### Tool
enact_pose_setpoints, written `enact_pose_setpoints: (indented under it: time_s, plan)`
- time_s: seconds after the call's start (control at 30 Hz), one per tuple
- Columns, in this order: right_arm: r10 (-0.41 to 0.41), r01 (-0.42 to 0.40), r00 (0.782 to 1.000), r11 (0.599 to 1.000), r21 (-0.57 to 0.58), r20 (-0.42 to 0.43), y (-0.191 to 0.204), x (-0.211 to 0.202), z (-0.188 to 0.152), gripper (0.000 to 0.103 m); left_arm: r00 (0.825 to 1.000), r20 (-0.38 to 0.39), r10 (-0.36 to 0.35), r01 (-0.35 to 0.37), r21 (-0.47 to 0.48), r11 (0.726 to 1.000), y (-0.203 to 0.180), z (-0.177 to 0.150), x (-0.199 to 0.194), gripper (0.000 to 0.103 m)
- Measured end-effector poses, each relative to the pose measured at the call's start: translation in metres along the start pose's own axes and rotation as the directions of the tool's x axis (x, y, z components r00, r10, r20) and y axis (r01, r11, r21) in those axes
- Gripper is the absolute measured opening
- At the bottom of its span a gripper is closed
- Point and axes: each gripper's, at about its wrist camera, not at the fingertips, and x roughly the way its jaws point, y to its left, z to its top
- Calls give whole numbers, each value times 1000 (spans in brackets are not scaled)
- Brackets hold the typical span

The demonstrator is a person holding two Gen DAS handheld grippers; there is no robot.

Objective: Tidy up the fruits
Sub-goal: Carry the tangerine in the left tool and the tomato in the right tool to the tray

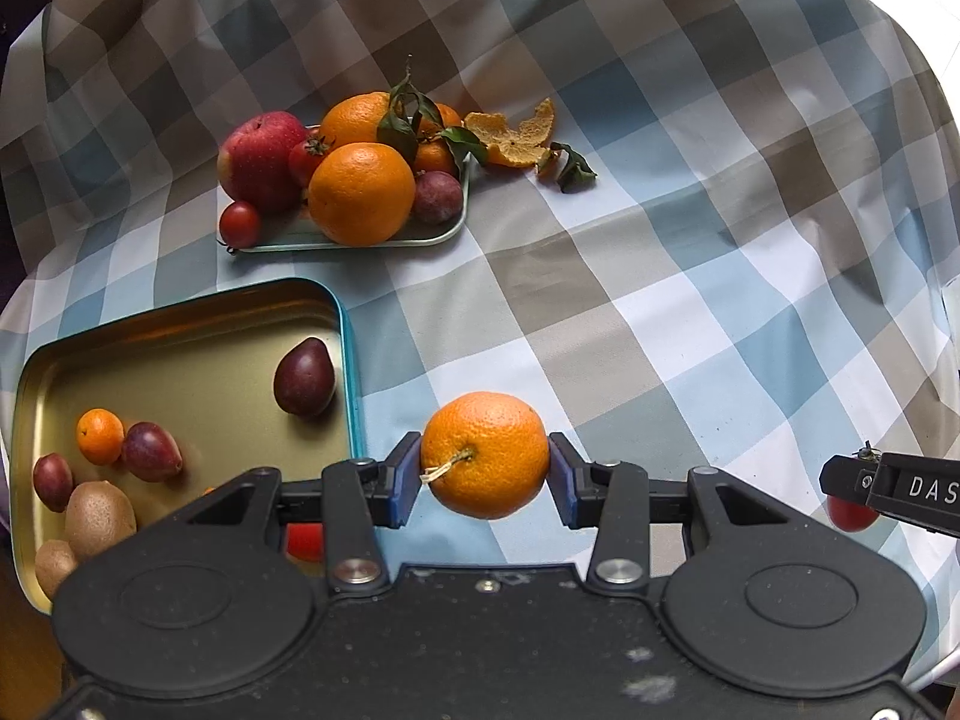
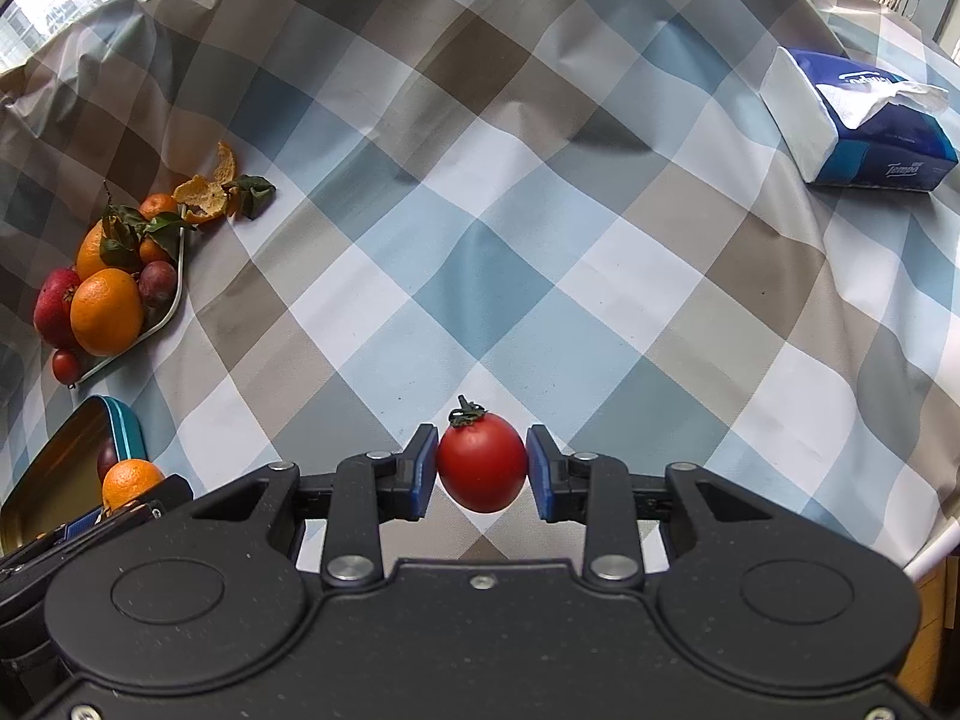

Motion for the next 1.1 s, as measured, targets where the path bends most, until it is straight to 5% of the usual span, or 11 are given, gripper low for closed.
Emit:
enact_pose_setpoints:
  time_s: [0.47, 1.1]
  plan:
    - [19, -18, 1000, 997, -73, 7, 33, -3, -7, 41, 997, 25, 67, -64, -113, 992, 59, -1, -8, 44]
    - [144, -152, 988, 961, -231, -49, 141, 2, -27, 41, 989, -53, 137, -146, -281, 949, 175, -20, -4, 44]
